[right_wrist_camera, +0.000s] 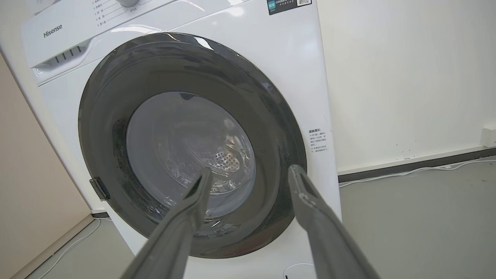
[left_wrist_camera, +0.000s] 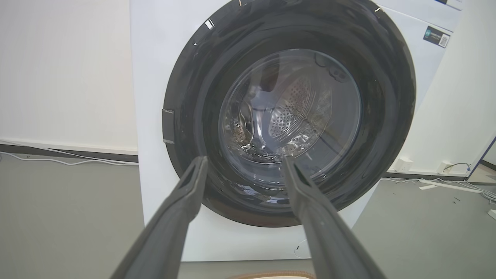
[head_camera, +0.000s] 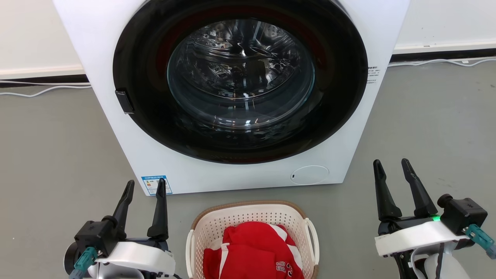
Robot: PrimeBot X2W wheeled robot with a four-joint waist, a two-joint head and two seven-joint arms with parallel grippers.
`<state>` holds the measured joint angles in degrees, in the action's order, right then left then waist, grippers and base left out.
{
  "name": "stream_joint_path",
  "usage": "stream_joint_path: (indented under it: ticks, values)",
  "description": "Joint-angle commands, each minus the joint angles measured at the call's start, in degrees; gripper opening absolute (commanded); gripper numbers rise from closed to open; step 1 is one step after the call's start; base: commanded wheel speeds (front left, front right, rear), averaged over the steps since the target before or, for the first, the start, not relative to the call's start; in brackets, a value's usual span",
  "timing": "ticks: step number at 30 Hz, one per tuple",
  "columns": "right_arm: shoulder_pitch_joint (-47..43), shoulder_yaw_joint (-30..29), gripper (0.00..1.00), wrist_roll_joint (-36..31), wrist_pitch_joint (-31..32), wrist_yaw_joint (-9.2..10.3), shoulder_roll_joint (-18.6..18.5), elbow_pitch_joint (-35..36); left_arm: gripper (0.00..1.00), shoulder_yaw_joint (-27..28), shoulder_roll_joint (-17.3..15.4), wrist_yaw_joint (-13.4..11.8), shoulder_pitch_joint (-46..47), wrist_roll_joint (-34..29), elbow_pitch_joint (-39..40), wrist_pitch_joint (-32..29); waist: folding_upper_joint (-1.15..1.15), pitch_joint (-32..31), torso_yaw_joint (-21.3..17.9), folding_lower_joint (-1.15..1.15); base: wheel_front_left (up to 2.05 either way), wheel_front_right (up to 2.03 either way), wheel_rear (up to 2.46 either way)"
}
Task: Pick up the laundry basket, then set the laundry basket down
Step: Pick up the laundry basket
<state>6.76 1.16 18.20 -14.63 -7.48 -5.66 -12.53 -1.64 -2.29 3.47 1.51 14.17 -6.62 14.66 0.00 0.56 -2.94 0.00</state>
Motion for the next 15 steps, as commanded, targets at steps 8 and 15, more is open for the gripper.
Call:
stream_joint_path:
  ticks: [8, 15]
  values:
    - [1.12, 0.80, 1.00, -1.12, -0.37, -0.01, -0.24, 1.44, 1.00, 1.12, -0.59, -1.07, 1.50, 0.52, 0.91, 0.34, 0.00, 1.10, -0.26, 0.00, 0.00, 0.00, 0.00]
    - [1.33, 0.80, 1.00, -1.56, -0.37, -0.01, -0.30, 1.49, 1.00, 1.07, -0.59, -1.62, 2.07, 0.41, 0.65, 0.34, 0.00, 1.63, -0.35, 0.00, 0.00, 0.00, 0.00]
